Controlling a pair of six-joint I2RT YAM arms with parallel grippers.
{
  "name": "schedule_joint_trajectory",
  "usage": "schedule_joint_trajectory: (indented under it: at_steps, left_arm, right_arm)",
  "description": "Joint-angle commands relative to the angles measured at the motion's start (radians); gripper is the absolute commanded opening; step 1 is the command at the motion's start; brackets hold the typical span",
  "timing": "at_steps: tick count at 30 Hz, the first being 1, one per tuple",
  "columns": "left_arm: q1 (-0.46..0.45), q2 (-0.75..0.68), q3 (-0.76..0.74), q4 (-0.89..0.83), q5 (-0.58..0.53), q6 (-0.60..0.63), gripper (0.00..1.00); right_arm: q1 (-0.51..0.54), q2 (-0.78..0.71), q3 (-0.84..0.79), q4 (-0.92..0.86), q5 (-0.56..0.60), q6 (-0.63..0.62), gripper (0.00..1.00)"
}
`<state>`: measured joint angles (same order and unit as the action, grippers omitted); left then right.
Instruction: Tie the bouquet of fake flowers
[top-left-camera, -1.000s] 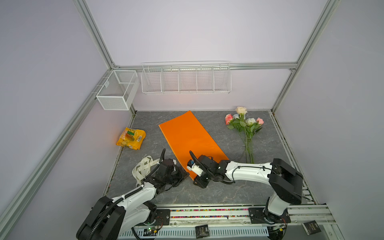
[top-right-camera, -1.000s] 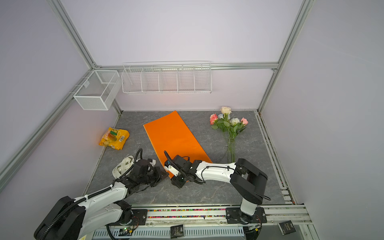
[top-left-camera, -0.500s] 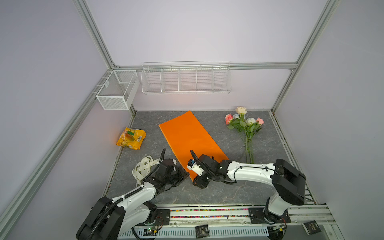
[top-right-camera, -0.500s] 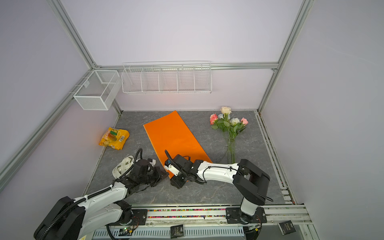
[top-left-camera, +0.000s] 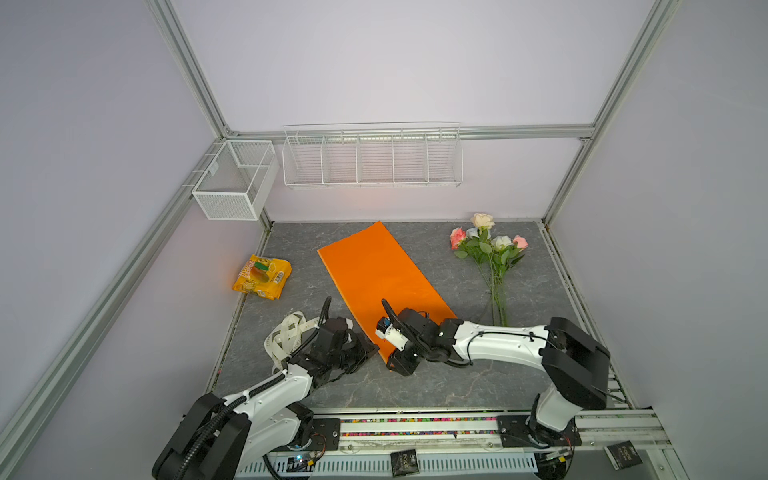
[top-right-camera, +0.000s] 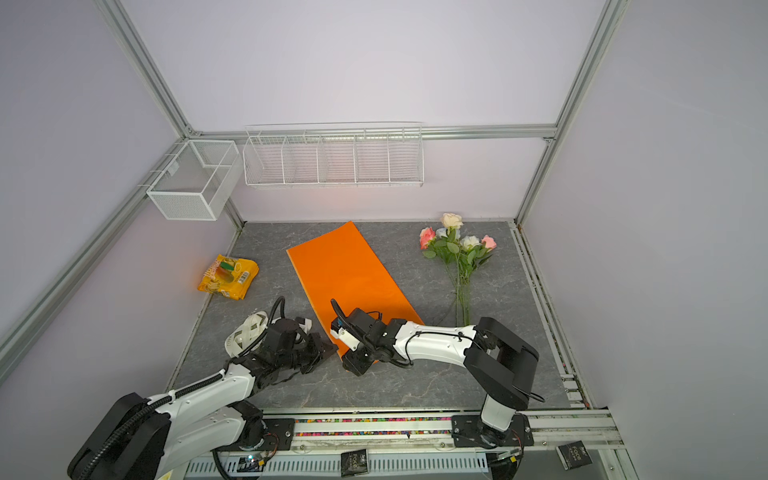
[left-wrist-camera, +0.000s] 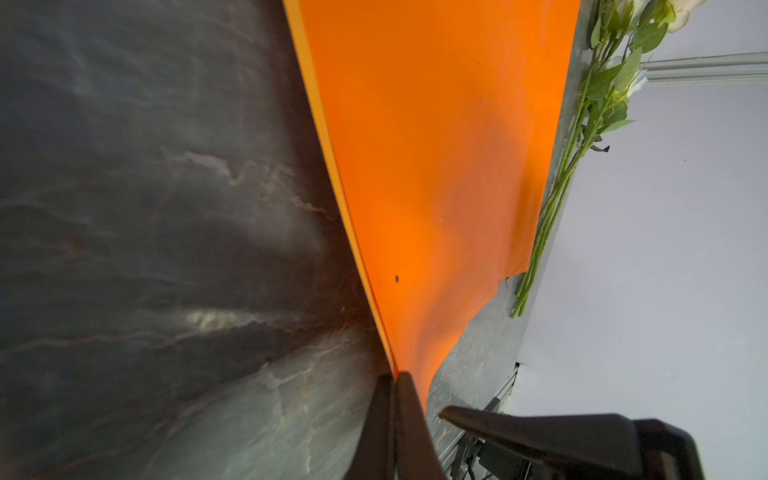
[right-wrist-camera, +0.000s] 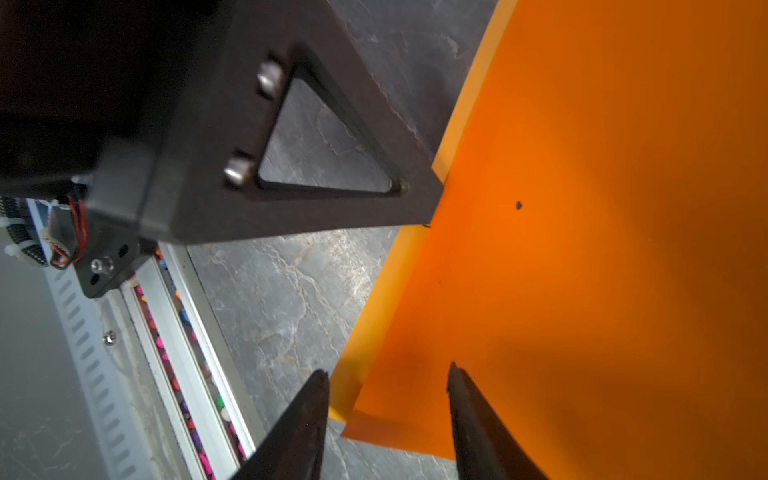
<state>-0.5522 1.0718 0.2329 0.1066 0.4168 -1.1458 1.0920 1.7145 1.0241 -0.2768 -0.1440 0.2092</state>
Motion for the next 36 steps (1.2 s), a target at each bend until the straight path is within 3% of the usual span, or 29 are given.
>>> schedule_joint_trajectory:
  at_steps: [1,16,24,34,35,36]
  left_arm:
    - [-0.003,-0.007,0.032,0.008,0.005,0.009,0.00]
    - [-0.003,-0.001,0.029,0.001,0.001,0.012,0.00]
    - [-0.003,-0.008,0.029,-0.017,-0.004,0.019,0.00]
    - [-0.004,-0.045,0.028,-0.077,-0.031,0.023,0.00]
    - [-0.003,-0.052,0.029,-0.096,-0.039,0.025,0.05]
    - [-0.004,-0.064,0.032,-0.120,-0.048,0.029,0.21]
  right_arm:
    - [0.013,0.029,0.027,-0.038,0.025,-0.016,0.47]
    - [0.016,-0.012,0.017,-0.058,0.106,-0.017,0.31]
    - [0.017,-0.027,0.015,-0.068,0.171,-0.010,0.10]
    - [-0.010,-0.076,0.013,-0.101,0.245,0.026,0.07]
    - [-0.018,-0.092,0.012,-0.107,0.263,0.032,0.07]
    - [-0.030,-0.110,0.010,-0.113,0.277,0.038,0.07]
